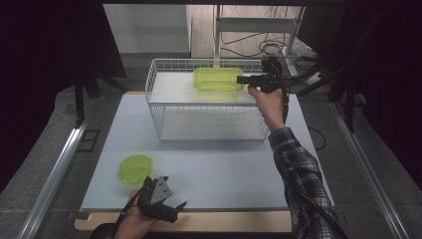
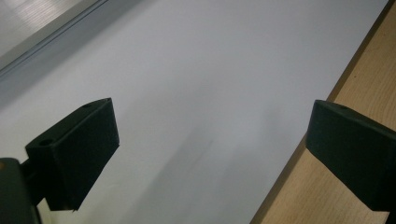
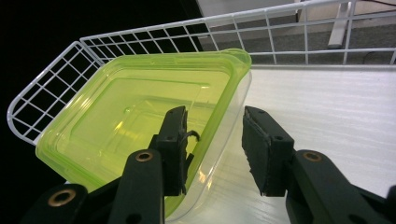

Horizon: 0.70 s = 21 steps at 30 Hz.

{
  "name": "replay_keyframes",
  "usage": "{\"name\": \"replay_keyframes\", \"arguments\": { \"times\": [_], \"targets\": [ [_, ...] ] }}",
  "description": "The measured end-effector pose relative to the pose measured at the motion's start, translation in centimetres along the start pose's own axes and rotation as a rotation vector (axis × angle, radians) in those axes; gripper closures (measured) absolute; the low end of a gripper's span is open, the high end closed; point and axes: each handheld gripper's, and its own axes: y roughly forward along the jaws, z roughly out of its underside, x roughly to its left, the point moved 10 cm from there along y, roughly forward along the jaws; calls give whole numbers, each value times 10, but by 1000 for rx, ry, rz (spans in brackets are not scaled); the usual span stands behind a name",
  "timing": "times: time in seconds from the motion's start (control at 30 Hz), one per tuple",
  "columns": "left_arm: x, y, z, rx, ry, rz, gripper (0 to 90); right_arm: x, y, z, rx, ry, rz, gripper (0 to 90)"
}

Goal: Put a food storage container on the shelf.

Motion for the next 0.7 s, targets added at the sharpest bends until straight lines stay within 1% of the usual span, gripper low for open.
{"name": "replay_keyframes", "arguments": {
  "times": [0.07,0.1,0.13,0.17,0.2,0.23,0.27,0.3,0.37,0.43,0.5,0.53,0.57,0.6,0.67,0.7],
  "targets": [
    [0,0,0,0,2,0,27,1,0,0,-1,-19,12,585],
    [0,0,0,0,2,0,27,1,0,0,-1,-19,12,585],
    [0,0,0,-1,1,0,27,1,-1,0,-2,-23,12,573],
    [0,0,0,-2,0,0,27,3,-2,0,-8,-38,10,537],
    [0,0,0,-2,-1,0,27,3,-2,0,-8,-38,10,537],
    [0,0,0,-3,-2,0,27,5,-4,0,-13,-50,0,496],
    [0,0,0,-3,-2,0,28,5,-4,0,-13,-50,0,496],
    [0,-1,0,-5,-6,0,28,6,-5,0,-17,-57,-2,478],
    [1,-1,-1,-10,-11,0,29,7,-6,1,-16,-79,-5,438],
    [2,-1,-1,-10,-11,0,40,11,-10,5,-13,-107,-21,394],
    [1,-1,-1,-10,-12,1,40,13,-11,6,-13,-114,-25,381],
    [1,-1,-1,-10,-12,-1,41,14,-14,9,-14,-140,-24,351],
    [2,-1,-1,-11,-13,0,41,14,-14,9,-14,-140,-24,351],
    [2,-1,-1,-13,-12,-1,41,14,-17,11,-16,-157,-26,333],
    [3,-1,-2,-21,-18,-5,41,15,-19,12,-15,-163,-30,326],
    [4,-2,-2,-27,-22,-3,41,16,-22,14,-19,-175,-34,306]
  ]
}}
